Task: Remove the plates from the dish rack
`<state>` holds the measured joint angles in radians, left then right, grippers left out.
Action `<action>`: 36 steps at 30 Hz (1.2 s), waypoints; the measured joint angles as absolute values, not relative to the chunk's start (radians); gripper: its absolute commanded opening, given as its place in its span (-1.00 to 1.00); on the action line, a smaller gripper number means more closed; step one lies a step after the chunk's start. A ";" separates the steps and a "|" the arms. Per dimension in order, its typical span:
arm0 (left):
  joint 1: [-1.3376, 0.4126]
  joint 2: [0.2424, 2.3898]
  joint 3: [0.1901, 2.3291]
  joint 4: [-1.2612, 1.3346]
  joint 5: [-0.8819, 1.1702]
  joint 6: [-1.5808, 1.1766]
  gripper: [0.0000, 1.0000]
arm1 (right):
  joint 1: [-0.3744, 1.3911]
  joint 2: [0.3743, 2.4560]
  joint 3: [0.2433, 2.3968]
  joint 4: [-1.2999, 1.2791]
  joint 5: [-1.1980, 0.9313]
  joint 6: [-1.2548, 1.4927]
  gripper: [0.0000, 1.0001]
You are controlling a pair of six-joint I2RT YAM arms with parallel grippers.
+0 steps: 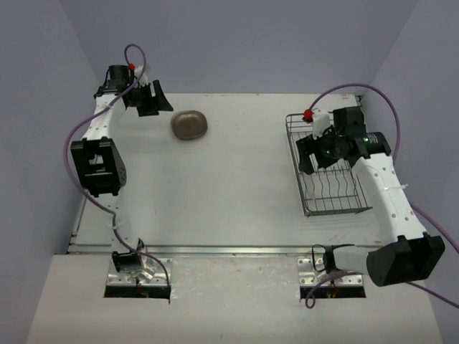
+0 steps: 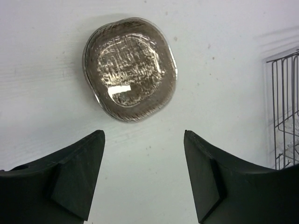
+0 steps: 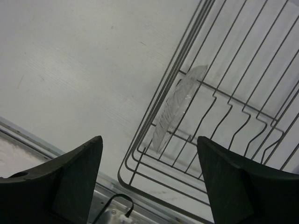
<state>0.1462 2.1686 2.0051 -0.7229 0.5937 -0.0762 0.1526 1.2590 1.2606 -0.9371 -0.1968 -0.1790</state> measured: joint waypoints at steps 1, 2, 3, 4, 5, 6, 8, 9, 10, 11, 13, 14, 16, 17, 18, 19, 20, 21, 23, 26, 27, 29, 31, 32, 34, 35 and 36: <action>0.144 2.103 1.963 -0.719 0.586 -0.071 0.31 | 0.118 1.260 1.261 -0.944 -0.215 -0.172 0.45; 0.142 2.039 1.926 -0.716 0.579 -0.065 0.31 | 0.083 1.262 1.261 -0.951 -0.231 -0.163 0.36; 0.139 1.973 1.897 -0.711 0.575 -0.058 0.31 | 0.044 1.268 1.261 -0.960 -0.250 -0.155 0.32; 0.133 1.916 1.874 -0.703 0.572 -0.055 0.31 | 0.012 1.275 1.261 -0.966 -0.268 -0.154 0.27; 0.123 1.858 1.855 -0.701 0.571 -0.051 0.31 | -0.019 1.287 1.261 -0.976 -0.285 -0.153 0.22; 0.112 1.802 1.836 -0.697 0.569 -0.046 0.31 | -0.048 1.300 1.261 -0.986 -0.301 -0.152 0.17; 0.077 1.712 1.806 -0.677 0.561 -0.036 0.31 | -0.084 1.330 1.261 -1.006 -0.327 -0.158 0.13; 0.056 1.675 1.789 -0.672 0.555 -0.031 0.31 | -0.094 1.348 1.261 -1.015 -0.345 -0.164 0.10; 0.032 1.646 1.774 -0.671 0.550 -0.029 0.31 | -0.100 1.364 1.260 -1.023 -0.361 -0.172 0.06; 0.006 1.618 1.760 -0.671 0.544 -0.026 0.31 | -0.105 1.380 1.258 -1.030 -0.375 -0.181 0.04; -0.043 1.590 1.741 -0.669 0.543 -0.024 0.31 | -0.108 1.399 1.247 -1.034 -0.411 -0.203 0.00; -0.062 1.585 1.733 -0.670 0.547 -0.024 0.31 | -0.108 1.403 1.239 -1.037 -0.429 -0.213 0.00; -0.078 1.584 1.717 -0.674 0.554 -0.025 0.31 | -0.109 1.408 1.228 -1.047 -0.461 -0.231 -0.01; -0.079 1.584 1.709 -0.677 0.553 -0.026 0.31 | -0.109 1.408 1.223 -1.049 -0.474 -0.242 -0.01; -0.077 1.585 1.702 -0.680 0.551 -0.027 0.31 | -0.109 1.408 1.218 -1.050 -0.488 -0.254 -0.02; -0.073 1.586 1.696 -0.684 0.549 -0.028 0.31 | -0.109 1.408 1.212 -1.050 -0.499 -0.265 -0.02; -0.071 1.587 1.694 -0.686 0.547 -0.028 0.30 | -0.109 1.409 1.204 -1.050 -0.506 -0.274 -0.03; -0.070 1.587 1.693 -0.686 0.545 -0.028 0.30 | -0.109 1.409 1.195 -1.051 -0.513 -0.283 -0.03; -0.068 1.588 1.692 -0.687 0.543 -0.028 0.30 | -0.109 1.412 1.178 -1.050 -0.525 -0.302 -0.04; -0.066 1.589 1.692 -0.686 0.543 -0.031 0.30 | -0.109 1.426 1.148 -1.044 -0.534 -0.326 -0.05; -0.066 1.589 1.692 -0.686 0.543 -0.032 0.30 | -0.109 1.434 1.142 -1.040 -0.534 -0.332 -0.06; -0.066 1.589 1.692 -0.686 0.544 -0.032 0.30 | -0.109 1.448 1.133 -1.029 -0.533 -0.344 -0.06; -0.066 1.589 1.692 -0.686 0.544 -0.031 0.30 | -0.109 1.460 1.126 -1.014 -0.533 -0.353 -0.07; -0.066 1.589 1.692 -0.686 0.544 -0.031 0.30 | -0.109 1.463 1.123 -1.006 -0.533 -0.356 -0.08; -0.066 1.590 1.692 -0.686 0.544 -0.031 0.29 | -0.109 1.470 1.113 -0.989 -0.534 -0.363 -0.09; -0.066 1.590 1.692 -0.686 0.544 -0.031 0.29 | -0.109 1.473 1.107 -0.980 -0.535 -0.365 -0.10; -0.066 1.590 1.692 -0.686 0.544 -0.031 0.29 | -0.109 1.475 1.101 -0.971 -0.535 -0.366 -0.10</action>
